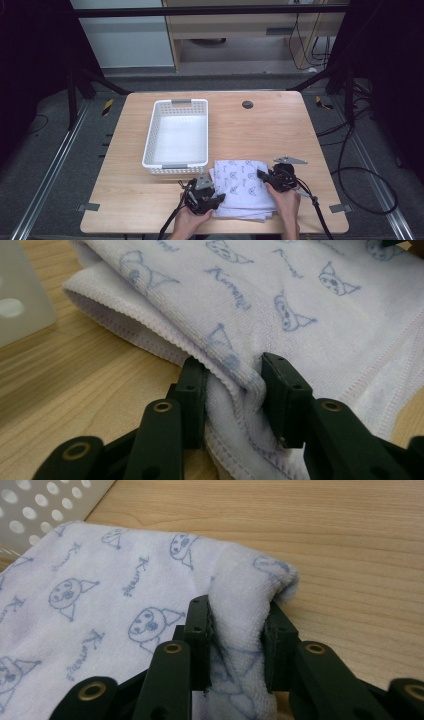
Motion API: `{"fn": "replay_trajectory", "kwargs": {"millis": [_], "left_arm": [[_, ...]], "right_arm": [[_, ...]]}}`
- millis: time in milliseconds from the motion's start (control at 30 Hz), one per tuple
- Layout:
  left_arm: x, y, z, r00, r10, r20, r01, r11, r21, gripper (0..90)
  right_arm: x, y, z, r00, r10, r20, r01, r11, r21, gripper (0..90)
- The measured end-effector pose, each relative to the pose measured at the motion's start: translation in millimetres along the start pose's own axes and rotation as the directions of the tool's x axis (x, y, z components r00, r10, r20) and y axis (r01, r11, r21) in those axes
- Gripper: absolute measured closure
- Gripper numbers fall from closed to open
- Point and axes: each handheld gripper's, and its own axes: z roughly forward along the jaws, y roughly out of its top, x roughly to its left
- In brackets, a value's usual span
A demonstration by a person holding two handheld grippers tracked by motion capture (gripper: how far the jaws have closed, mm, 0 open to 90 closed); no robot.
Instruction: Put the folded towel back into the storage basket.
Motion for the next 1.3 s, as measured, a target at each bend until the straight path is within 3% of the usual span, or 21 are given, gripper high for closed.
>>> {"fn": "replay_trajectory", "kwargs": {"millis": [300,533,767,1300], "left_arm": [[-5.0,-0.8,-1.3,0.9994,0.029,-0.019,-0.029,0.9995,-0.009,70.7],[-4.9,-0.3,-3.7,0.9997,0.019,-0.012,-0.02,0.9996,-0.022,72.4],[-7.1,4.0,-13.0,0.9996,0.027,0.007,-0.027,0.9989,-0.04,72.9],[-15.3,12.8,-34.6,0.9976,0.066,0.022,-0.063,0.9945,-0.083,72.8]], "right_arm": [[1.3,-0.5,-0.6,0.9999,-0.009,0.009,0.009,1.0,-0.009,73.3],[1.8,-0.6,-3.0,1.0,0.006,0.004,-0.006,1.0,-0.025,73.8],[2.4,2.8,-13.3,0.9998,0.005,-0.017,-0.006,0.999,-0.053,74.0],[20.6,16.5,-46.2,0.9991,-0.032,-0.028,0.028,0.992,-0.121,73.9]]}}
